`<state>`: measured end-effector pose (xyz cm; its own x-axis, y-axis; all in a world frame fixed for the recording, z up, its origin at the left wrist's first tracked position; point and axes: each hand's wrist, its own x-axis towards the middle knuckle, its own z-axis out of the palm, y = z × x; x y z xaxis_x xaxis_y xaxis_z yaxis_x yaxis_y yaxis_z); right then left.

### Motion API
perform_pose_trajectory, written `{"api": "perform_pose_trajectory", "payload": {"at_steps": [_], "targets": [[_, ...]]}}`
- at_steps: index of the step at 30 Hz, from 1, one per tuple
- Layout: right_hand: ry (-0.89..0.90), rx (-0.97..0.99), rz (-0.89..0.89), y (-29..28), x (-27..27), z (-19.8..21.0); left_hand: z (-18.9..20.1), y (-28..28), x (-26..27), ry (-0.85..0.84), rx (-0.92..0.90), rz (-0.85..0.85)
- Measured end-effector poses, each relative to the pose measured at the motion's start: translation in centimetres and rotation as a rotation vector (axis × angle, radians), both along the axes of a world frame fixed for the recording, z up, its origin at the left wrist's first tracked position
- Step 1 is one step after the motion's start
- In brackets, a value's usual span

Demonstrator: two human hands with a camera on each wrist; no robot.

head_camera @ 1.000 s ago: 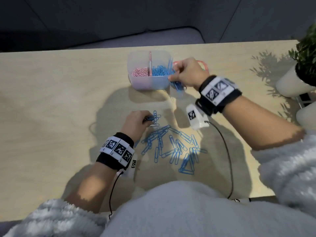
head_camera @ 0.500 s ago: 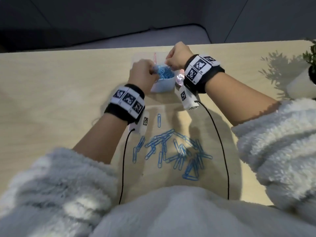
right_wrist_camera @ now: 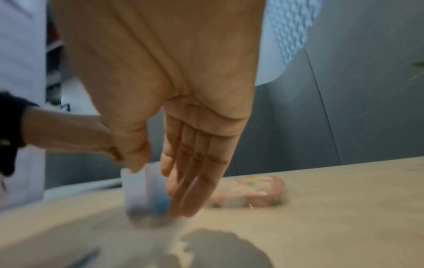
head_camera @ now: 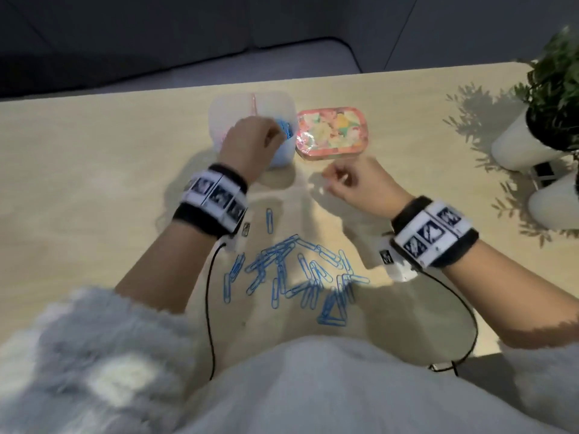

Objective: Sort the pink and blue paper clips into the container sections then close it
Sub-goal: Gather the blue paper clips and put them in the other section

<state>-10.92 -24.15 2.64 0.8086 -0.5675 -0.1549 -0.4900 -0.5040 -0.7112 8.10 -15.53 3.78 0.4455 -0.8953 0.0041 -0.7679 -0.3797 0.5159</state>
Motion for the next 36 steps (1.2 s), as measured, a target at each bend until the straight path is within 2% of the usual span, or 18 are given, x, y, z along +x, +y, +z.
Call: {"api": "perform_pose_trajectory", "payload": {"at_steps": [2,3,6,8,10,12,16,18,22,25,29,32,36], "targets": [[0.154,-0.08,0.095,2.0,-3.7,-1.3,-1.4,4.3,-0.6,0.002,0.081,-0.067],[0.234,-0.107,0.134,3.0,-5.6,-1.9,-2.3,6.7,-0.8,0.025,0.177,-0.083],[0.433,-0.086,0.227,5.8,-10.0,-3.5,-4.7,13.5,-1.3,0.115,0.487,-0.029],[0.518,-0.076,0.269,7.4,-11.8,-4.4,-5.6,16.8,-1.9,0.178,0.561,0.002],[0.529,-0.085,0.257,8.8,-12.3,-5.0,-6.3,18.4,-2.9,0.207,0.526,0.027],[0.452,-0.081,0.221,9.9,-11.8,-5.5,-6.9,18.5,-4.2,0.202,0.434,0.061],[0.262,0.01,0.181,10.1,-8.0,-6.8,-7.7,15.9,-6.7,0.228,0.286,0.047],[0.226,0.043,0.172,10.0,-5.6,-6.9,-7.8,14.5,-7.4,0.222,0.268,0.027],[0.233,-0.036,0.248,8.1,-2.9,-6.0,-6.5,13.3,-7.6,0.131,0.243,0.008],[0.293,-0.132,0.306,6.3,-1.1,-5.0,-6.1,13.8,-8.2,0.037,0.405,-0.024],[0.399,-0.292,0.52,6.0,3.2,-4.8,-7.1,14.1,-10.0,-0.047,0.525,-0.016],[0.412,-0.381,0.617,6.8,4.3,-5.3,-7.6,13.7,-9.5,0.012,0.45,-0.004],[0.433,-0.433,0.692,8.4,2.1,-6.0,-8.0,13.3,-7.8,0.093,0.328,0.001]]}}
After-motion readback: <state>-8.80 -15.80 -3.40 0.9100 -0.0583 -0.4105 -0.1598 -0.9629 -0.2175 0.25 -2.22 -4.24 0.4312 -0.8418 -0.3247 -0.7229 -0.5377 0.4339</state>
